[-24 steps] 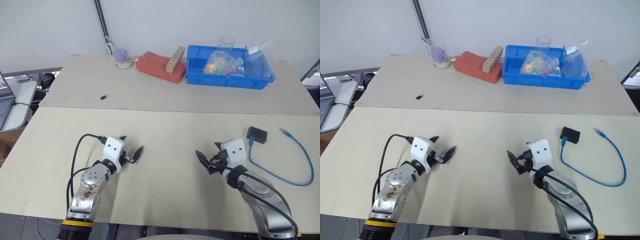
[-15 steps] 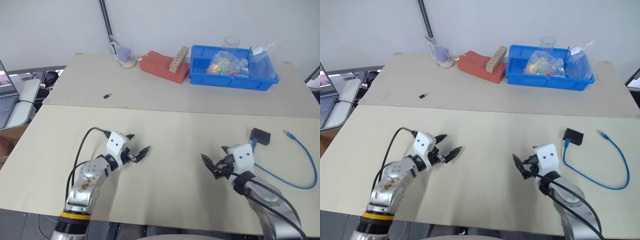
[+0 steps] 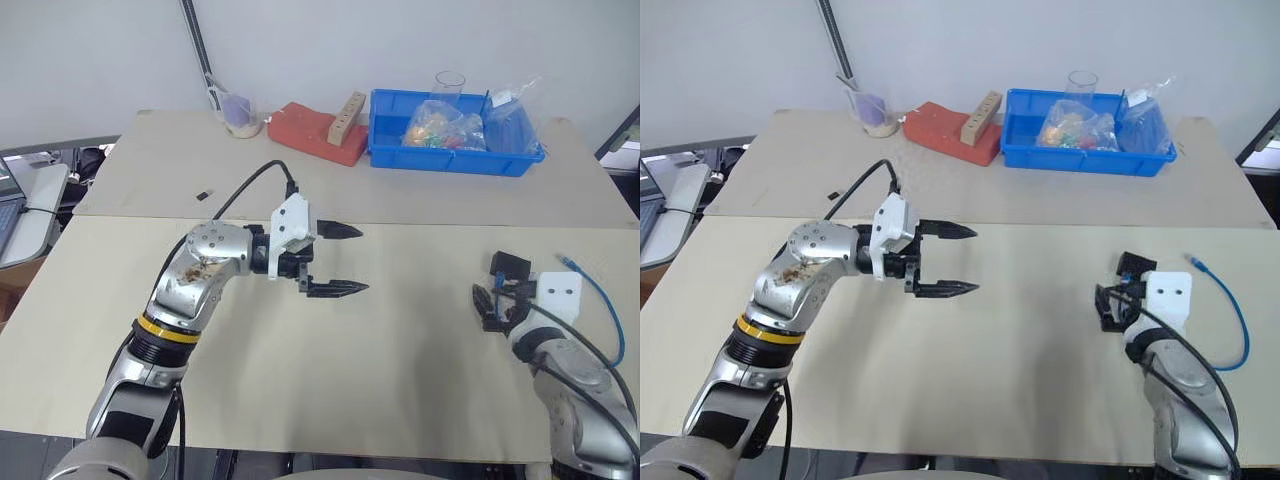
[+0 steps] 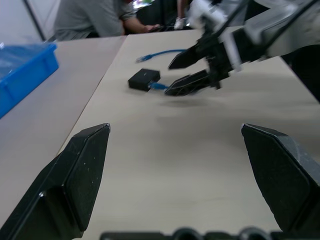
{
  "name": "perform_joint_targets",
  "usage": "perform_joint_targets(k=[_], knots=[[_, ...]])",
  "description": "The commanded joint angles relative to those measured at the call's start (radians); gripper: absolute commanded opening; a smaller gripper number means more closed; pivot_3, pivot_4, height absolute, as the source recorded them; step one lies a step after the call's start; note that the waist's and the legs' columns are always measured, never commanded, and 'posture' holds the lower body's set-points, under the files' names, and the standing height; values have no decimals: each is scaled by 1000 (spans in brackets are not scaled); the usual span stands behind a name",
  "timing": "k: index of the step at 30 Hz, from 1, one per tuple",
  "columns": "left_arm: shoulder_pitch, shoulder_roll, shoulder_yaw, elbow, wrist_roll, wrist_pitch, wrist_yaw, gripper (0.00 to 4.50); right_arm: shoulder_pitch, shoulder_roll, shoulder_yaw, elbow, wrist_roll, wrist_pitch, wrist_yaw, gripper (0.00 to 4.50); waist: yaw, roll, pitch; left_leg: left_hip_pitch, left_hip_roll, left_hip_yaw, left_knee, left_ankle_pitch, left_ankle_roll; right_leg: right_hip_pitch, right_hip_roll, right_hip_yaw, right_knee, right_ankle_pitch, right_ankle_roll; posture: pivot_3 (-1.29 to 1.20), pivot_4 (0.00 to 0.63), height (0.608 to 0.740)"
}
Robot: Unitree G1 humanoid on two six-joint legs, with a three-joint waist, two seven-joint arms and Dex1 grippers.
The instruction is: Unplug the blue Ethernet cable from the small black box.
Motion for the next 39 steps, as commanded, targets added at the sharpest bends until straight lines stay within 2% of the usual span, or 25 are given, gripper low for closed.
perform_joint_targets(k=[1, 7, 10, 18, 20, 21, 23, 25, 27, 29, 31, 34, 36, 39], knots=[[-16, 1, -7, -1, -1, -17, -25, 4463, -67, 14, -49, 52, 36, 71, -31, 4500, -2, 0, 0, 0, 0, 0, 0, 0, 0, 0, 0, 1, 0, 0, 0, 0, 150, 740], [19, 11, -4, -24, 11, -24, -18, 4463, -132, -13, -31, 162, 4, 60, -38, 4500, 0, 0, 0, 0, 0, 0, 0, 0, 0, 0, 0, 2, 0, 0, 0, 0, 150, 740], [36, 19, 4, -37, 11, -26, -13, 4500, -143, -15, -29, 183, -3, 55, -44, 3690, 0, 0, 0, 0, 0, 0, 0, 0, 0, 0, 0, 2, 0, 0, 0, 0, 150, 740], [47, 26, 16, -58, 0, -15, 5, 4500, -154, -24, 2, 228, -32, 18, -44, 893, -1, 0, 0, 0, 0, 0, 0, 0, 1, 0, 0, 2, 0, 0, 0, 0, 150, 740], [51, 23, 24, -70, -15, 5, 16, 4500, -152, -41, 15, 226, -21, -10, -1, 166, -2, 0, 0, 0, 0, 0, 0, 0, 1, 0, 0, 2, 0, 0, 0, 0, 150, 740], [54, 21, 29, -76, -24, 17, 22, 4500, -153, -42, 12, 216, 8, -15, 33, 11, -3, 0, 0, 0, 0, 0, 0, 0, 1, 0, 0, 2, 0, 0, 0, 0, 150, 740], [57, 21, 38, -79, -35, 38, 35, 4500, -159, -41, 2, 186, 80, 17, 97, 11, -4, 0, 0, 1, 0, 1, 0, 0, 1, 0, 0, 3, 1, 0, 0, 0, 150, 740], [56, 17, 59, -58, -40, 57, 59, 4500, -151, -109, 45, 116, 129, 5, 228, 11, -5, 1, 1, 1, 1, 0, 0, 0, 1, 0, 1, 3, 1, 0, 0, 0, 150, 740], [34, -3, 121, -10, -106, 143, 102, 4500, -131, -258, 145, 60, 71, -122, 390, 11, -3, 4, 2, 0, 0, 1, 1, 0, 1, 0, 1, 3, 1, 0, 0, 0, 150, 740], [-12, -15, 195, 57, -203, 272, 128, 4500, -127, -431, 265, 79, -84, -454, 551, 11, -1, 5, 2, 0, -1, 1, 2, 0, 1, 0, -1, 3, 0, 0, 0, 0, 150, 740], [-51, -12, 233, 106, -260, 357, 129, 4500, -154, -518, 329, 161, -187, -741, 610, 11, -3, 2, 4, -1, -1, 0, 3, 0, 1, 0, 0, 1, -1, -1, 1, 0, 150, 740], [-120, 1, 276, 179, -330, 481, 115, 4500, -259, -575, 392, 346, -315, -1173, 614, 11, -4, -4, 5, 0, 0, 1, 3, 0, 1, 1, 1, -2, -2, -1, 1, 0, 150, 740], [-145, 12, 278, 204, -347, 518, 91, 4500, -334, -576, 427, 443, -373, -1350, 598, 11, -2, -4, 5, 0, -1, 1, 3, 0, 1, 1, 0, -1, -1, -1, 1, 0, 150, 740], [-153, 39, 234, 194, -348, 540, 26, 4500, -454, -550, 485, 550, -444, -1512, 578, 11, -5, -3, 5, 1, 0, 1, 3, 1, 0, 0, 0, 0, 1, -1, 1, 0, 150, 740]])
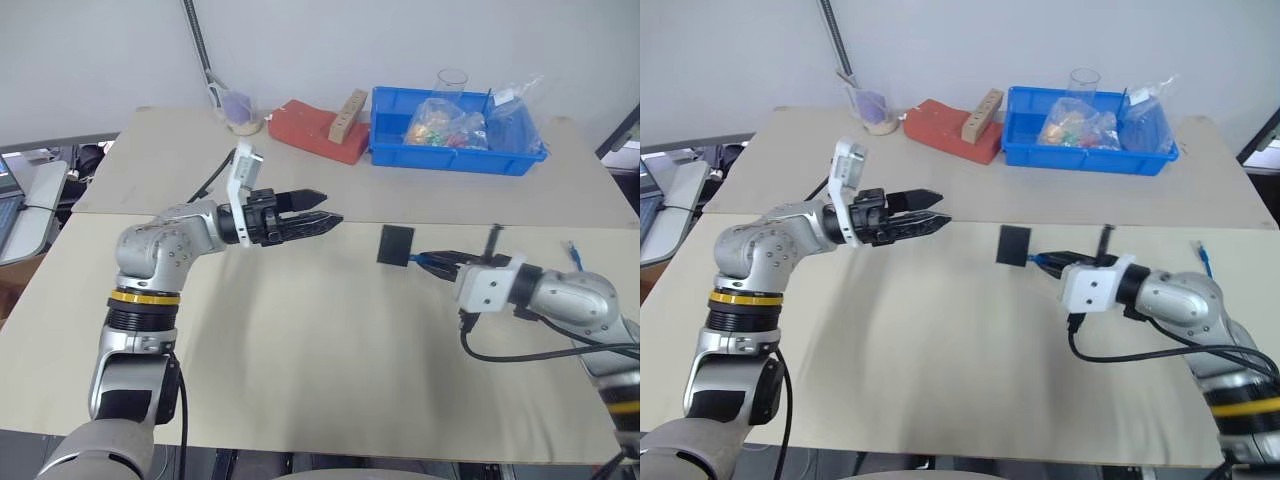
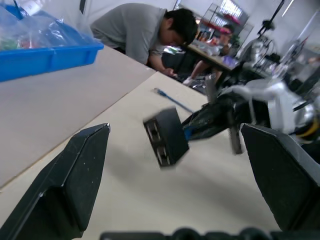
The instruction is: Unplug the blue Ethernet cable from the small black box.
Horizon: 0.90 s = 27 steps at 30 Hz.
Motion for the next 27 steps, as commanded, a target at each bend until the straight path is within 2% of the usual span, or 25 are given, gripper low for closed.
perform_joint_targets(k=[1, 7, 18, 20, 22, 27], knots=[[-16, 21, -35, -26, -8, 10, -67, 4500, -110, 26, 34, 79, -61, -198, -36, 11, 2, 0, 0, 0, 0, 0, 0, 1, -1, 0, 0, 0, 1, 0, 0, 0, 150, 740], [13, 12, -84, -40, 54, -74, -83, 4500, -223, 76, 66, 144, -80, -283, -60, 11, 6, 0, 0, 0, 1, -2, 0, 2, -2, 0, 0, 0, 4, 0, 0, 0, 150, 740], [30, -34, -110, -27, 96, -142, -94, 4500, -262, 118, 83, 86, -68, -260, -51, 11, 6, 0, 0, 0, 1, -2, 0, 3, -1, 0, -1, 0, 6, 0, 0, 0, 150, 740], [31, -39, -107, -21, 97, -148, -92, 3951, -263, 117, 81, 81, -64, -258, -47, 0, 6, 0, 0, 0, 1, -2, 0, 3, -1, 0, -1, 0, 6, 0, 0, 0, 150, 740], [29, -45, -102, -12, 95, -153, -91, 3187, -264, 116, 80, 77, -58, -256, -45, 0, 6, 0, 0, 0, 1, -2, 0, 3, -1, 0, -1, 0, 6, 0, 0, 0, 150, 740], [25, -45, -106, -5, 93, -155, -105, 598, -267, 115, 86, 63, -46, -248, -33, 0, 6, 0, 0, 0, 1, -2, 0, 3, -1, 0, -1, 0, 7, 0, 0, 0, 150, 740]])
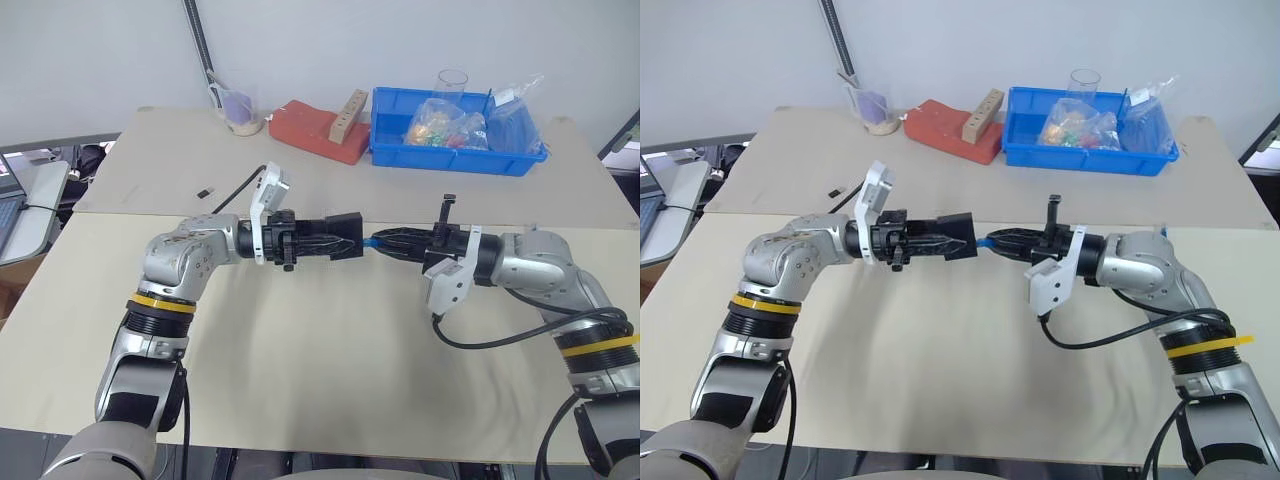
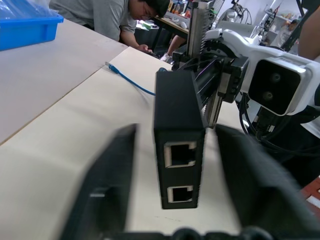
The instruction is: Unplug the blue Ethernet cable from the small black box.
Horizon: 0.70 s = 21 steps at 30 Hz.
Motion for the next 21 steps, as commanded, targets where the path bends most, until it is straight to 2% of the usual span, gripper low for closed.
perform_joint_targets(k=[1, 2, 4, 6, 9, 13, 17, 20, 21], knots=[[-9, 2, 12, -12, -1, -19, -13, 544, -32, -4, -5, -48, 40, 5, 9, 0, 0, 0, 0, 0, 0, 0, 0, 0, 0, 0, 0, 0, 0, 0, 0, 0, 150, 740], [-10, 2, 10, -12, 2, -21, -14, 554, -33, -5, 0, -51, 53, 16, 21, 0, 0, 0, 0, 0, 0, 0, 0, 0, 0, 0, 0, 0, 0, 0, 0, 0, 150, 740], [-11, 8, -3, -19, 16, -33, -24, 554, -27, -22, 27, -72, 124, 83, 101, 1025, 0, 0, 0, 0, 0, 0, 0, 0, 0, 0, 0, 0, 0, 0, 0, 0, 150, 740], [-11, 16, -17, -26, 33, -53, -44, 554, -5, -51, 55, -132, 249, 243, 222, 1703, 0, 0, 0, 0, 0, 0, 0, 0, 0, 0, 0, 0, 0, 0, 0, 0, 150, 740], [-10, 29, -36, -22, 62, -100, -82, 554, 7, -88, 48, -272, 458, 589, 327, 2746, 2, 0, 0, -1, 0, -1, 0, 0, 0, 0, 0, 0, 1, 0, 0, 0, 150, 740], [-5, 41, -60, -11, 102, -174, -129, 554, -19, -120, 1, -408, 714, 1064, 337, 4114, 4, 0, 0, -1, 1, -2, 0, 0, 1, 1, 0, -1, 1, 0, 0, 0, 150, 740], [-1, 38, -69, -13, 114, -211, -160, 554, -70, -116, -59, -422, 953, 1467, 294, 4114, 5, 0, 0, -2, 0, -4, 0, 1, 1, 1, 0, -1, 0, 0, 0, 0, 150, 740], [1, 37, -72, -13, 117, -233, -174, 554, -87, -96, -85, -425, 1029, 1625, 256, 4114, 7, 0, 0, -3, 0, -5, 0, 1, 2, 0, 0, -2, -1, 0, 0, 0, 150, 740], [2, 37, -72, -14, 117, -235, -178, 554, -89, -95, -84, -428, 1030, 1645, 258, 3873, 8, 0, 0, -3, 0, -6, 0, 1, 2, 0, 0, -3, -1, 0, 0, 0, 150, 740]])
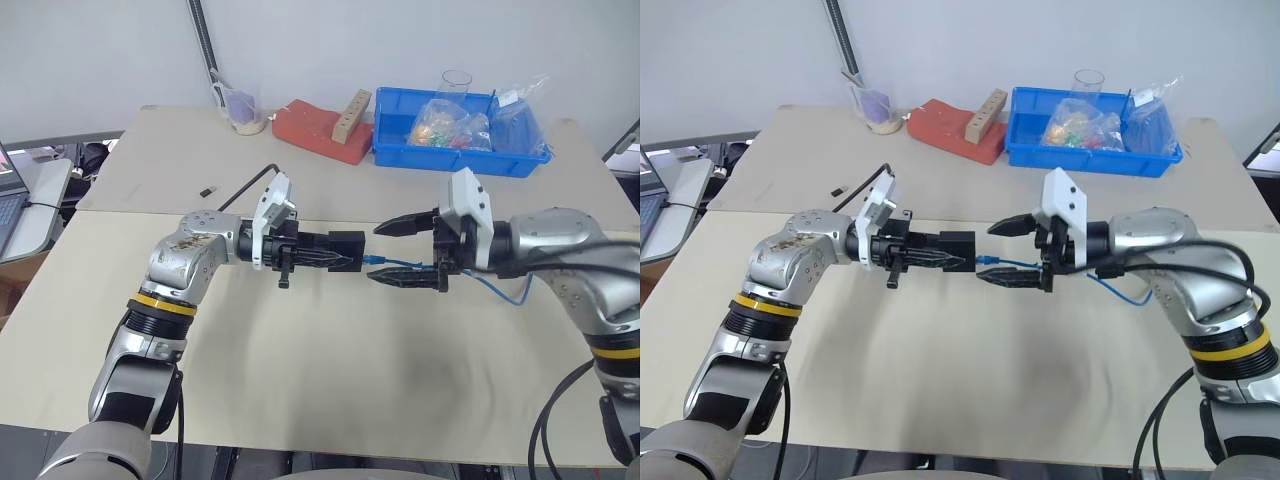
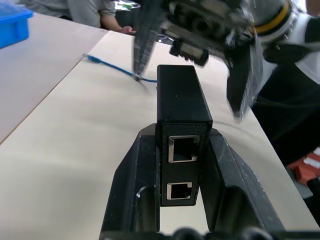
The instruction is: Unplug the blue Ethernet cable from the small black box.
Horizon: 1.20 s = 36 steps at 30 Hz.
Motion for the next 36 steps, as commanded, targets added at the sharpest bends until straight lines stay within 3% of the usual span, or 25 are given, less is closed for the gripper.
perform_joint_targets(k=[1, 4, 36], knots=[[-1, 5, 8, -19, 0, -30, -22, 554, -21, 7, -38, -35, 55, 106, -15, 3586, 1, 0, 0, 0, 0, 0, 0, 0, 0, 0, 0, 0, 0, 0, 0, 0, 150, 740], [1, 7, 6, -20, 5, -37, -30, 554, -19, 5, -36, -38, 32, 114, -5, 2604, 1, 0, 0, -1, -1, 0, 0, 0, 1, -1, 0, 0, 0, 0, 0, 0, 150, 740], [11, 2, -2, -50, 6, -51, -46, 554, -39, 64, 16, 7, -105, 113, 84, 2604, -1, 0, 0, -1, -1, -1, 0, 1, 1, -2, 0, -1, -1, 0, 0, 0, 150, 740]])
